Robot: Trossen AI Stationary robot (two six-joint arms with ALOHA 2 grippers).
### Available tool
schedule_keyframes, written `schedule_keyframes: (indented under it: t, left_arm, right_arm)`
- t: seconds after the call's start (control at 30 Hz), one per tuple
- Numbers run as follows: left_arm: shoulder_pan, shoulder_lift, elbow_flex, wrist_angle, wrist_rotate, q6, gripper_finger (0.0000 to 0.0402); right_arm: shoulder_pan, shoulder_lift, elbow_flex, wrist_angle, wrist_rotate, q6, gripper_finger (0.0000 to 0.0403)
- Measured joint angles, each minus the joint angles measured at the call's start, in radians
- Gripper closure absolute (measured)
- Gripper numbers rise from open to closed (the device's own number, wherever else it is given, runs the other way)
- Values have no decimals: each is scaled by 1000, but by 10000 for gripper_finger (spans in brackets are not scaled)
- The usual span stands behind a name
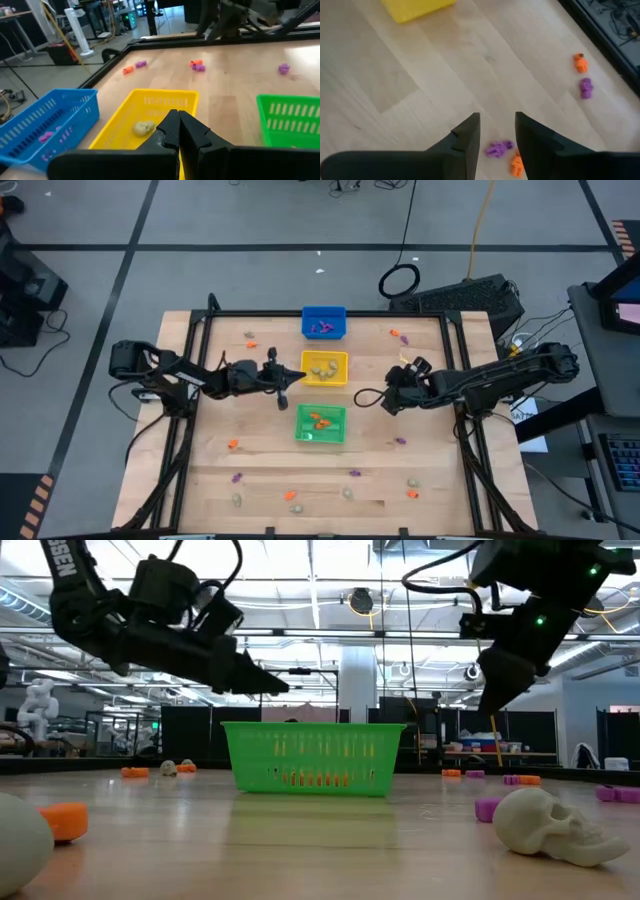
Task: Sort Halloween decoration
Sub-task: Put the orange skeleton toy into the green bin
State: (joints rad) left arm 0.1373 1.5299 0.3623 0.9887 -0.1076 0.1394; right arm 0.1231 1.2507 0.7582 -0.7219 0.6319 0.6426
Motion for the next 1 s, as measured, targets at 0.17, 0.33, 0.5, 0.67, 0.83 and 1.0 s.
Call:
schedule_keyframes:
  t: [0.17,0.33,0.5,0.67,0.83,1.0]
  left_arm:
    - [-8,-94,-43,-2,-3,0,402]
    - [-7,-174,-73,-1,-6,0,402]
    - [-7,-213,-110,-4,-6,1,402]
    - [-7,-226,-124,-4,-6,6,402]
    - [-7,-226,-124,-3,-5,8,402]
    - [-7,-226,-124,-3,-4,8,402]
  right_arm:
    - [-23,0,-66,44,12,-3,296]
    - [-52,-3,-138,120,16,-31,300]
    - [-80,-44,-156,130,5,-62,300]
    - [-125,-126,-202,186,-8,-111,300]
    - [-163,-207,-260,246,-21,-147,300]
    - [-209,-254,-268,256,-48,-162,300]
